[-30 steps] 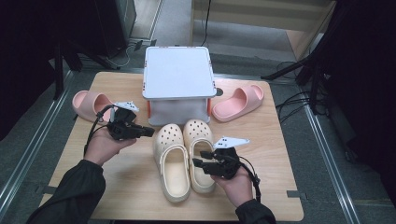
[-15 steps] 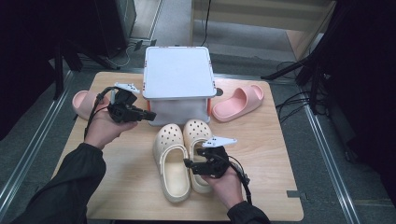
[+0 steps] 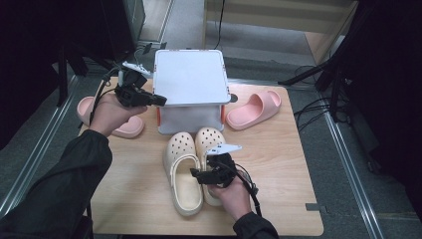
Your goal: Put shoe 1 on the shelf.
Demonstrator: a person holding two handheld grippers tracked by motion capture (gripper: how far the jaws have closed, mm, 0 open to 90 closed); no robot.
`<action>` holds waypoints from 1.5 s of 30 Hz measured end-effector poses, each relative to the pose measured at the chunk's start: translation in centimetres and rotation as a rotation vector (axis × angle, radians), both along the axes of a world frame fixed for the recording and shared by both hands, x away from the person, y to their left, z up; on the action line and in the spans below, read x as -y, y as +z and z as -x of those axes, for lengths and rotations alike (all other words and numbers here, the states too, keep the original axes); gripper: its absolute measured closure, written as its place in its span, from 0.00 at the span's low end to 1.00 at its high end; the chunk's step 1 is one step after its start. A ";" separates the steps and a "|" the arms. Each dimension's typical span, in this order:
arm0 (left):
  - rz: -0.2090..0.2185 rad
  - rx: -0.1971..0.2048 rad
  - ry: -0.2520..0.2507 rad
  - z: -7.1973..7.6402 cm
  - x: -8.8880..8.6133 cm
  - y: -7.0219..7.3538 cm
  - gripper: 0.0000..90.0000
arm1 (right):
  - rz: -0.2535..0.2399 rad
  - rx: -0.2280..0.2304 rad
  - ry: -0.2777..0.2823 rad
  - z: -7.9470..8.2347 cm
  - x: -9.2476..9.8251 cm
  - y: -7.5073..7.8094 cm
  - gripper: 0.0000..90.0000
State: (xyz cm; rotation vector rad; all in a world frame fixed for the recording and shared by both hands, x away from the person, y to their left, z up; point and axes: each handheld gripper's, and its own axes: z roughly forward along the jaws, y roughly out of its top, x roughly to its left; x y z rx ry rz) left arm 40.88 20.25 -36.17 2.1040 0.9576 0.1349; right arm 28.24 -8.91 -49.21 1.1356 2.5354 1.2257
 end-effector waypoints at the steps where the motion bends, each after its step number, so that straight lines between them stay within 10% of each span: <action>1: -0.006 -0.001 0.006 -0.4 -0.1 0.0 0.96 | 0.011 -0.001 -0.002 -0.1 -0.2 -0.1 0.36; 19: -0.063 -0.004 0.029 -1.9 -0.7 -1.0 0.98 | 0.038 -0.051 -0.058 -1.3 -1.0 -0.6 0.54; 29: -0.053 -0.006 0.039 -1.8 -0.7 -1.1 0.99 | 0.087 0.011 -0.092 -0.8 -0.2 0.0 0.73; 45: -0.056 -0.007 0.041 -1.8 -0.7 -1.1 0.99 | 0.043 0.042 -0.111 -4.5 -0.7 3.9 0.73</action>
